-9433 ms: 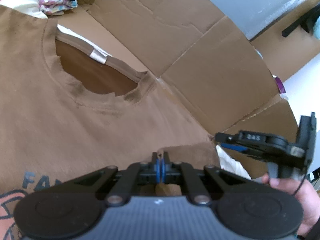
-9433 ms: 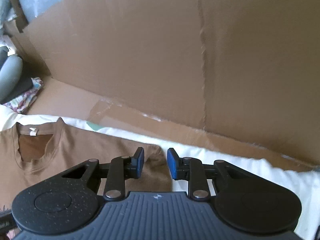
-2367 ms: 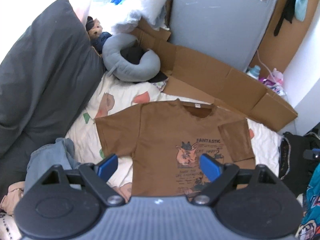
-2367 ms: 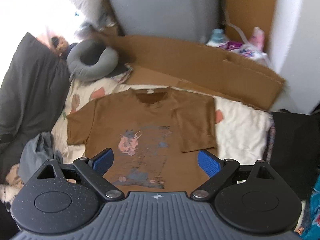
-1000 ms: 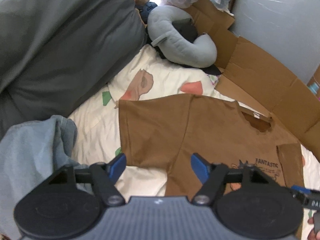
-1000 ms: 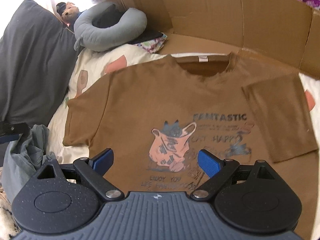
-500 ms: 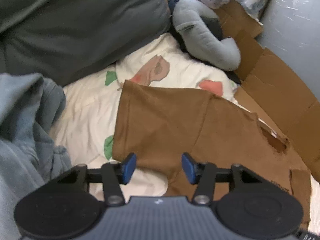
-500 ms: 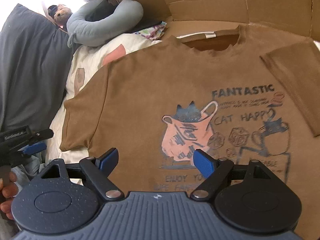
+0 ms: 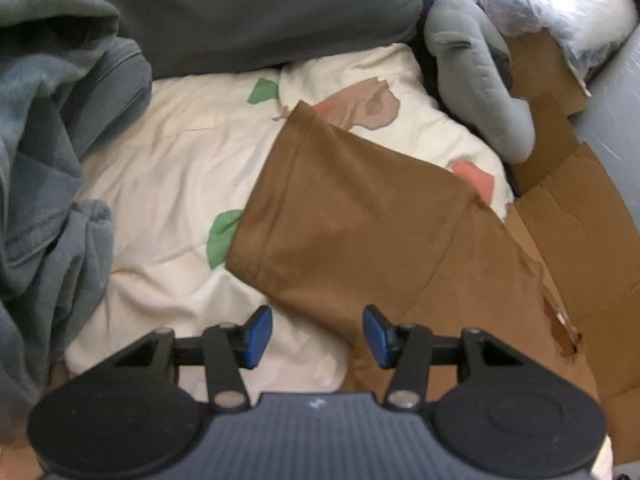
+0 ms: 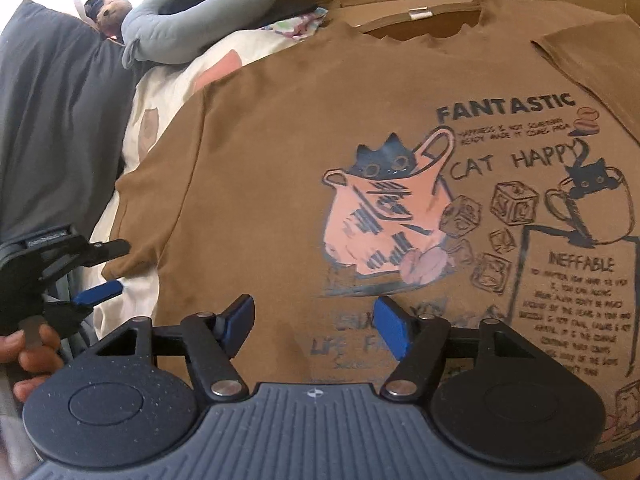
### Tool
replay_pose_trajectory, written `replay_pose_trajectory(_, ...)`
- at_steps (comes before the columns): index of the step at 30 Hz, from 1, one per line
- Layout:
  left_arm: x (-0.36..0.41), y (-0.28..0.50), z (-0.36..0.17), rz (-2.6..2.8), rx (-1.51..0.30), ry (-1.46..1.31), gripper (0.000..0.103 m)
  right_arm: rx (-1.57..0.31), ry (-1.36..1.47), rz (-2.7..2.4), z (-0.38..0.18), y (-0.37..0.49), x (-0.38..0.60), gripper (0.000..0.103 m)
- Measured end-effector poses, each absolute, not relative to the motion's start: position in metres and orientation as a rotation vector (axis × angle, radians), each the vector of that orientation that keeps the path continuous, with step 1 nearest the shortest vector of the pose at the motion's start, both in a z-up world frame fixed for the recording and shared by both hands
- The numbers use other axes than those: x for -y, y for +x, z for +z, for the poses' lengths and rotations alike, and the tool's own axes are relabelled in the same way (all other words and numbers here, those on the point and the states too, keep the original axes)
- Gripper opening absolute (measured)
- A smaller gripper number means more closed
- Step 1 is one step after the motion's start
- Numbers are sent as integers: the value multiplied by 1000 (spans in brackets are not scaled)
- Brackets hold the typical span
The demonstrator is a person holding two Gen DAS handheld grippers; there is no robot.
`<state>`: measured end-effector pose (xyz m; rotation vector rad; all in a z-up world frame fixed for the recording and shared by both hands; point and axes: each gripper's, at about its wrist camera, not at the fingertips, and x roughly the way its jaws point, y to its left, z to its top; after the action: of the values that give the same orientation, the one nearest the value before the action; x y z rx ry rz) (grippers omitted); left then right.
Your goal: Fold clothes
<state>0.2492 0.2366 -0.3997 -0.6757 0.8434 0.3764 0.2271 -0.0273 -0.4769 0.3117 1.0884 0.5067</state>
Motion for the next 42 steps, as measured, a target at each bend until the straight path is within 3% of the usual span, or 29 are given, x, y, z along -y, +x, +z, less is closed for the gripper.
replay_pose_trajectory(9, -255, 239, -426, 393, -715, -799, 55, -1093, 360, 511, -480, 225, 34, 69)
replay_pose_trajectory(19, -263, 232, -406, 364, -600, -886, 54, -1098, 340, 500, -478, 229, 24, 69)
replay_pose_trajectory(22, -264, 233, -405, 378, -601, -875, 47, -1101, 356, 525, -475, 231, 19, 68)
replay_pose_trajectory(29, -264, 236, -404, 441, -632, -809, 13, -1121, 383, 567, -477, 235, 7, 63)
replay_pose_trajectory(31, -265, 236, -402, 453, -627, -808, 12, -1126, 392, 586, -477, 236, 1, 62)
replay_pose_trajectory(36, -259, 239, -397, 454, -624, -794, 8, -1149, 466, 640, -479, 241, -12, 50)
replay_pose_trajectory(38, -256, 241, -395, 446, -632, -787, 8, -1157, 496, 665, -481, 243, -19, 37)
replay_pose_trajectory(42, -251, 243, -387, 416, -627, -757, 7, -1174, 509, 722, -486, 245, -35, 26)
